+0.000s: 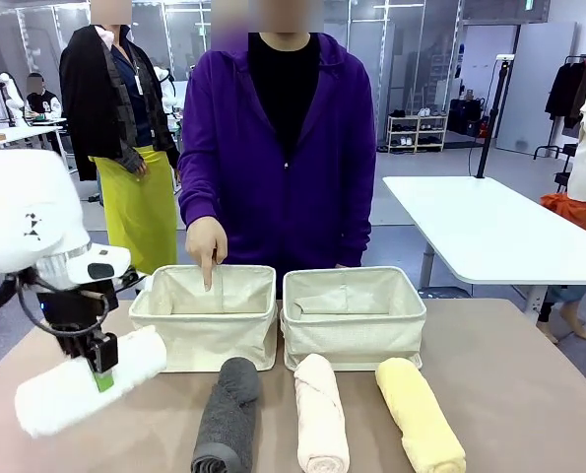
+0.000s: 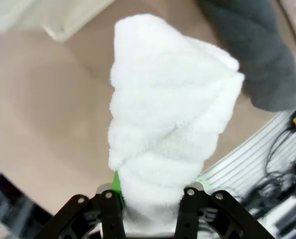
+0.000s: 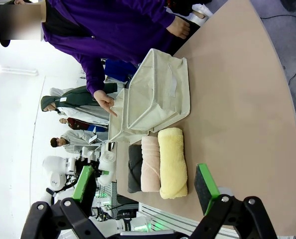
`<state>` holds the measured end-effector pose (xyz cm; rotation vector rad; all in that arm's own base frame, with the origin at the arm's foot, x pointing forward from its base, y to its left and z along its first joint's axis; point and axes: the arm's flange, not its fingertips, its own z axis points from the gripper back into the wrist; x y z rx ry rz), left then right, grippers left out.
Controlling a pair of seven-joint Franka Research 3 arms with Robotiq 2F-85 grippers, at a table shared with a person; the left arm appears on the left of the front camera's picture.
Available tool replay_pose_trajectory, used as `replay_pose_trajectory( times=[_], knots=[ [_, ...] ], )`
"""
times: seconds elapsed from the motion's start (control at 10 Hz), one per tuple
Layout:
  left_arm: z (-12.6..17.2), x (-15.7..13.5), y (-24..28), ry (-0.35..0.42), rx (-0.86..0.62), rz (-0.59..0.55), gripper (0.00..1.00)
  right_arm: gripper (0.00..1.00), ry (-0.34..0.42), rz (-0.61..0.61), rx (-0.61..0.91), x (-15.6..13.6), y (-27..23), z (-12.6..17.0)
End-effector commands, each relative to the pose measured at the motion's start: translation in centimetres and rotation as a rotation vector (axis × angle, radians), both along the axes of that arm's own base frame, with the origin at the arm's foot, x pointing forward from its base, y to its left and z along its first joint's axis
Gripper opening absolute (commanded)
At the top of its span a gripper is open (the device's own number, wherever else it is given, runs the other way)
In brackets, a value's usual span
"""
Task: Divide the towels into two baskets.
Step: Pick up one hotel-folded towel and place it in the Fabric basket indicated by the person.
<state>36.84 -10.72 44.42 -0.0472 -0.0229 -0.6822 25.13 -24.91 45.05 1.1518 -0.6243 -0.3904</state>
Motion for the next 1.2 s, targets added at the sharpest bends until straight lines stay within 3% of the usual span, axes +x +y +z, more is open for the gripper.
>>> replay_pose_trajectory(
  times=[0.0, 0.3, 0.5, 0.6, 0.7, 0.9, 1.0, 1.1],
  knots=[
    [4.1, -0.7, -0.4, -0.261, 0.09, -0.207, 0.44, 1.0, -0.021, 0.0, 0.006, -0.2, 0.1, 0.2],
    [8.1, 2.6, -3.1, -0.466, 0.077, -0.451, 0.44, 1.0, -0.021, 0.0, 0.006, -0.2, 0.1, 0.2],
    [8.4, 5.7, -5.5, -0.476, 0.099, -0.574, 0.44, 1.0, -0.021, 0.0, 0.006, -0.2, 0.1, 0.2],
    [8.4, 6.3, -6.1, -0.412, 0.083, -0.636, 0.44, 1.0, -0.021, 0.0, 0.006, -0.2, 0.1, 0.2],
    [8.9, 3.6, -5.3, -0.48, 0.107, -0.51, 0.44, 1.0, -0.021, 0.0, 0.006, -0.2, 0.1, 0.2],
    [8.9, 3.6, -5.3, -0.48, 0.107, -0.51, 0.44, 1.0, -0.021, 0.0, 0.006, -0.2, 0.1, 0.2],
    [7.8, 5.3, -6.4, -0.451, 0.1, -0.561, 0.44, 1.0, -0.021, 0.0, 0.006, -0.2, 0.1, 0.2],
    [8.1, 5.3, -7.1, -0.501, 0.155, -0.692, 0.44, 1.0, -0.021, 0.0, 0.006, -0.2, 0.1, 0.2]
  ],
)
